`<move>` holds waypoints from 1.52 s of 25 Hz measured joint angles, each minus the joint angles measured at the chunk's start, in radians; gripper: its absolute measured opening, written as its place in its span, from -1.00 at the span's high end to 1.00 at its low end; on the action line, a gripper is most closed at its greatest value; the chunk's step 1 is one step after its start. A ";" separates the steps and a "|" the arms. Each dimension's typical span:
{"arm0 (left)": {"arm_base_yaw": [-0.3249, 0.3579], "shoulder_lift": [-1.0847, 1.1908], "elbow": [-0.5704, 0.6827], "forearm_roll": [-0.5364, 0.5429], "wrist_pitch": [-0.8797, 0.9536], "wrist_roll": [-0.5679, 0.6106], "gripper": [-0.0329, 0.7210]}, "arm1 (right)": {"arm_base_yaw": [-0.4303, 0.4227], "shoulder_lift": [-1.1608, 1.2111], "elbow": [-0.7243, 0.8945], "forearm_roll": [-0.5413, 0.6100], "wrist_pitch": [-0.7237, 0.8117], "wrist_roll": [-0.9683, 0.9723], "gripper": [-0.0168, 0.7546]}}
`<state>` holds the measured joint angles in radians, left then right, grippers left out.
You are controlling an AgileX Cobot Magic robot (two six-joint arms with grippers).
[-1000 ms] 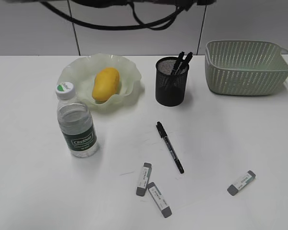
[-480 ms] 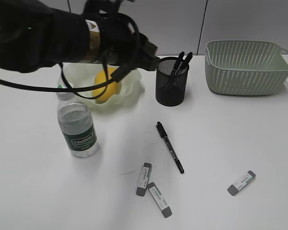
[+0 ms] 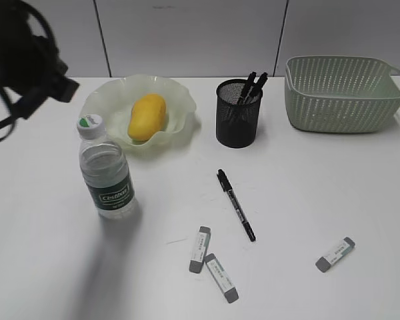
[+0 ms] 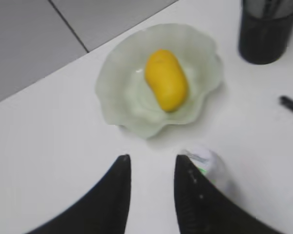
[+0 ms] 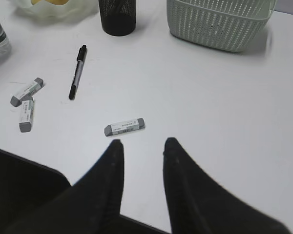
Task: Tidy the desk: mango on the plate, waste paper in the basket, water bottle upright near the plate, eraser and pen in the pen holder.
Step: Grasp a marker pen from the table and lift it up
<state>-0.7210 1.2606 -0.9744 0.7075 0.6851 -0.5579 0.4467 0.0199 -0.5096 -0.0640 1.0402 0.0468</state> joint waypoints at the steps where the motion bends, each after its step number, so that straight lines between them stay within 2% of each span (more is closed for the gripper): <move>1: 0.000 -0.079 0.020 -0.090 -0.004 0.043 0.30 | 0.000 0.000 0.000 0.000 0.000 0.000 0.34; 3: -0.003 -0.247 0.080 -0.213 -0.009 0.087 0.29 | 0.000 0.000 0.000 0.000 0.000 0.000 0.34; 5: -0.003 -0.445 0.138 -0.316 0.028 0.157 0.20 | 0.000 0.000 0.000 0.000 0.000 0.000 0.34; 8: -0.003 -0.705 0.202 -0.465 0.199 0.309 -0.11 | 0.000 0.000 0.000 0.001 0.000 0.000 0.34; 10: -0.003 -0.832 0.240 -0.535 0.327 0.348 -0.34 | 0.000 0.000 0.000 0.001 0.000 0.000 0.34; 13: -0.003 -1.002 0.301 -0.571 0.416 0.366 -0.51 | 0.000 0.000 0.000 0.001 0.000 0.000 0.34; 17: -0.003 -1.121 0.401 -0.588 0.427 0.374 -0.55 | 0.000 0.000 0.000 0.001 0.000 0.000 0.34; 28: 0.005 -1.157 0.435 -0.619 0.377 0.375 -0.56 | 0.000 0.019 -0.003 0.036 -0.006 -0.003 0.34; 31: 0.079 -1.183 0.435 -0.619 0.377 0.375 -0.56 | 0.000 0.168 -0.021 0.050 -0.046 -0.014 0.33; 35: 0.271 -1.247 0.435 -0.619 0.376 0.375 -0.56 | 0.000 0.545 -0.067 0.073 -0.229 -0.076 0.20; 38: 0.411 -1.267 0.435 -0.619 0.377 0.375 -0.56 | 0.002 0.882 -0.151 0.132 -0.364 -0.117 0.12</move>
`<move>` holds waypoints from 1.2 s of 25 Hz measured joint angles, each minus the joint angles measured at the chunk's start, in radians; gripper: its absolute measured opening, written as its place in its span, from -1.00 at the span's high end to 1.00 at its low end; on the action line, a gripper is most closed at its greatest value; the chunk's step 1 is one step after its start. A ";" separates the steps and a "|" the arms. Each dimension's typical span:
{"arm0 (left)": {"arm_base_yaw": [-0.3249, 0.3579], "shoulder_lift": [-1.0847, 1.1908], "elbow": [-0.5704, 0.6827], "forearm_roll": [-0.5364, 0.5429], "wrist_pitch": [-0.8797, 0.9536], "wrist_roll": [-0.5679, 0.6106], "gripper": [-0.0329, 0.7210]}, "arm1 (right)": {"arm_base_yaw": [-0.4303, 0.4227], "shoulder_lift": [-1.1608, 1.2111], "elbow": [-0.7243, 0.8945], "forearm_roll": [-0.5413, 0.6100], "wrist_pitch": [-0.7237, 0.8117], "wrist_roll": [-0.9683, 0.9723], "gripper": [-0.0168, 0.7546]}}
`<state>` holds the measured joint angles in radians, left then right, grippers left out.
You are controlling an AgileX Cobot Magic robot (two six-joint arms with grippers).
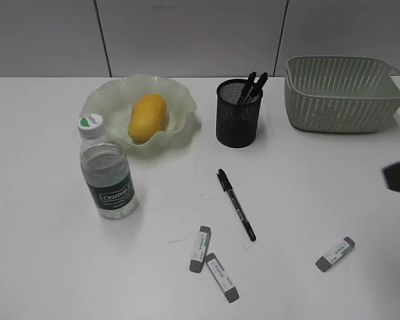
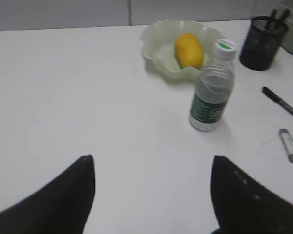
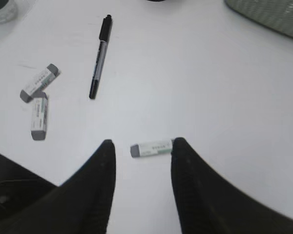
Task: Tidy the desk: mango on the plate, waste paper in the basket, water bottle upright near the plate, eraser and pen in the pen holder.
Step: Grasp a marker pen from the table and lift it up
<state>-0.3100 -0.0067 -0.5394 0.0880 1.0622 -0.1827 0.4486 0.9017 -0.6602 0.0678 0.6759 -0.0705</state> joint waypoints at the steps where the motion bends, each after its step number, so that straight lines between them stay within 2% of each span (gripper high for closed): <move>1: 0.040 0.000 0.000 0.000 -0.001 0.000 -0.56 | 0.000 0.108 -0.038 0.028 -0.030 -0.012 0.11; 4: 0.117 0.000 0.000 0.000 -0.001 0.000 -0.56 | 0.000 0.392 -0.170 0.092 -0.058 -0.061 0.01; 7: 0.149 0.000 0.000 0.000 -0.001 0.000 -0.56 | 0.004 0.632 -0.316 0.122 -0.053 -0.078 -0.10; 15: 0.152 0.000 0.000 0.000 -0.001 0.000 -0.56 | 0.098 1.068 -0.653 0.115 0.006 -0.015 -0.13; 25: 0.152 0.000 0.000 0.000 -0.001 0.000 -0.56 | 0.149 1.324 -0.894 0.002 0.075 0.130 -0.09; 28: 0.152 0.000 0.000 0.000 -0.001 0.000 -0.56 | 0.149 1.366 -0.919 -0.032 0.099 0.161 0.04; 30: 0.152 0.000 0.000 0.000 -0.001 0.000 -0.56 | 0.149 1.371 -0.926 -0.059 0.116 0.179 0.33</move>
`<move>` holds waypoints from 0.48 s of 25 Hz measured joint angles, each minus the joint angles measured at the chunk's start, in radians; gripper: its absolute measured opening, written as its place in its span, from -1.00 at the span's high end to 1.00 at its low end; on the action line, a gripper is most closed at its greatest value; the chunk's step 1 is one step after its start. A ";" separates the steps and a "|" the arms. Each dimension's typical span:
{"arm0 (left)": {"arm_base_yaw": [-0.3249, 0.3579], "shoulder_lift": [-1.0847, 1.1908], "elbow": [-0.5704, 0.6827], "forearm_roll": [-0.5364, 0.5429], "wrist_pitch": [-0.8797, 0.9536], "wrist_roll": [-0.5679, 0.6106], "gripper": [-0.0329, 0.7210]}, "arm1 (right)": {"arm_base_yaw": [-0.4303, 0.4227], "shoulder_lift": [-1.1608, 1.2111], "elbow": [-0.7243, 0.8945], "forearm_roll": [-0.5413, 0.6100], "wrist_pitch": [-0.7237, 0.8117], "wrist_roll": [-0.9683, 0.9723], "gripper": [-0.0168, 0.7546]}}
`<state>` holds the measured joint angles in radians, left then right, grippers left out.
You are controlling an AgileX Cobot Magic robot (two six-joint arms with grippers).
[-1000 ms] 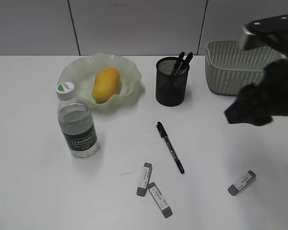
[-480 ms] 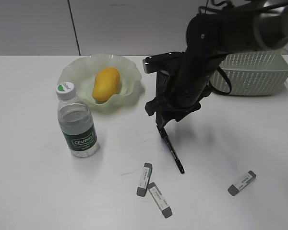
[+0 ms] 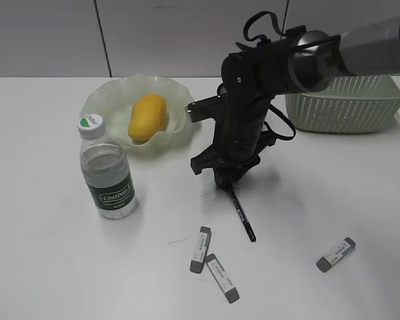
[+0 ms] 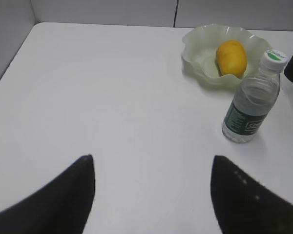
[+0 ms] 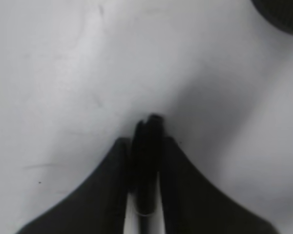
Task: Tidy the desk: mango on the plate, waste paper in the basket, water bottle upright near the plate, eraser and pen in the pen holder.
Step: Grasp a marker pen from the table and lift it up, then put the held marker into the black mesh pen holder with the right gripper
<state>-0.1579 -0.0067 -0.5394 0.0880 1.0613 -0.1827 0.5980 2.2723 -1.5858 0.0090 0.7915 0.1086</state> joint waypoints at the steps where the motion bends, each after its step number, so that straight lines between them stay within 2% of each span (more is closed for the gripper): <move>1: 0.000 0.000 0.000 0.000 0.000 0.000 -0.56 | 0.000 0.000 -0.001 -0.009 0.005 0.013 0.56; 2: 0.000 0.000 0.000 0.000 0.000 0.000 -0.56 | 0.000 -0.002 -0.001 -0.024 0.009 0.027 0.64; 5: 0.000 0.000 0.000 0.000 0.000 0.000 -0.55 | 0.000 -0.049 0.009 -0.068 -0.007 0.051 0.62; 7: 0.000 0.000 0.000 0.000 0.000 0.000 -0.53 | 0.000 -0.142 0.052 -0.086 -0.104 0.056 0.62; 9: 0.000 0.000 0.000 0.000 0.000 0.000 -0.52 | 0.000 -0.291 0.127 -0.118 -0.296 0.062 0.62; 12: 0.000 0.000 0.000 0.000 0.000 0.000 -0.49 | -0.016 -0.496 0.307 -0.229 -0.797 0.065 0.62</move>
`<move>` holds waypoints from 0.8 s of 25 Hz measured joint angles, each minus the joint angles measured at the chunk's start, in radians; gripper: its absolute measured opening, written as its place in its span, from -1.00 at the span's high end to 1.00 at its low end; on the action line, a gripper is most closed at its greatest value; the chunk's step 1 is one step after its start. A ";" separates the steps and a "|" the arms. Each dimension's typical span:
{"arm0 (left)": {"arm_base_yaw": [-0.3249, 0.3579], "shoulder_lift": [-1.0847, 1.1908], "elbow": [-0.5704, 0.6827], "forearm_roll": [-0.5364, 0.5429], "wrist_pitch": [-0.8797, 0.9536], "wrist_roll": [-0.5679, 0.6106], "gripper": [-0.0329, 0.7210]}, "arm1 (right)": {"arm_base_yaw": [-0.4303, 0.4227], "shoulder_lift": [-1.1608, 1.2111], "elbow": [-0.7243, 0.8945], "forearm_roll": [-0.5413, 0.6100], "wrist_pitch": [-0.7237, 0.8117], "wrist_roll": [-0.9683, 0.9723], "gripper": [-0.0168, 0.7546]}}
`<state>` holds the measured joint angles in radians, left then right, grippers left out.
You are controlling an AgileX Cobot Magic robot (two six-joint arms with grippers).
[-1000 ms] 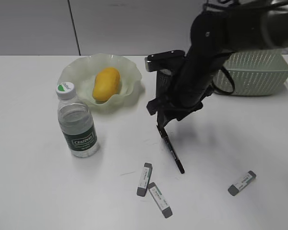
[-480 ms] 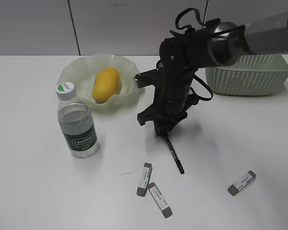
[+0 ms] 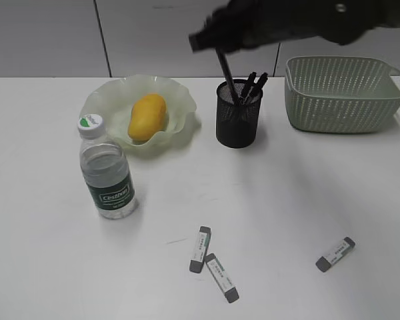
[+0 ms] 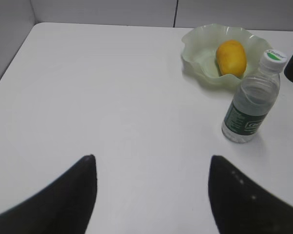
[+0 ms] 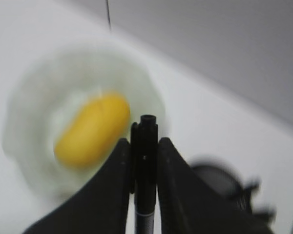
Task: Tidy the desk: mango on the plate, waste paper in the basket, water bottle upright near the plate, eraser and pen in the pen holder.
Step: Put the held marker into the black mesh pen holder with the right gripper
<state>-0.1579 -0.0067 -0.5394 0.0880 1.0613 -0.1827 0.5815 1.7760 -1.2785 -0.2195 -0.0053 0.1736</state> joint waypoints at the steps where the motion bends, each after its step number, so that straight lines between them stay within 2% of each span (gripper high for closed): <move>1: 0.000 0.000 0.000 0.000 0.000 0.000 -0.48 | -0.016 -0.037 0.059 -0.020 -0.189 -0.007 0.62; 2: 0.000 0.000 0.000 0.000 0.000 0.000 -0.46 | -0.037 -0.049 0.103 -0.004 -0.343 -0.031 0.62; 3: 0.000 0.000 0.000 0.000 0.000 0.000 -0.45 | -0.056 -0.044 0.132 0.046 -0.430 -0.065 0.62; 7: 0.000 0.000 0.000 0.000 0.000 0.000 -0.43 | -0.132 0.077 0.167 0.284 -0.627 -0.174 0.62; 11: 0.000 0.000 0.000 0.000 0.000 0.000 -0.40 | -0.151 0.207 0.170 0.326 -0.803 -0.190 0.62; 15: 0.000 0.000 0.000 0.000 0.000 0.000 -0.38 | -0.151 0.282 0.170 0.327 -0.827 -0.193 0.59; 17: 0.001 0.000 0.000 0.000 0.000 0.000 -0.38 | -0.151 0.295 0.170 0.330 -0.804 -0.193 0.38; 20: 0.001 0.000 0.000 0.000 0.000 0.000 -0.38 | -0.151 0.289 0.171 0.334 -0.794 -0.193 -0.10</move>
<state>-0.1567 -0.0067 -0.5394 0.0880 1.0613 -0.1827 0.4308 2.0655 -1.1075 0.1142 -0.7997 -0.0196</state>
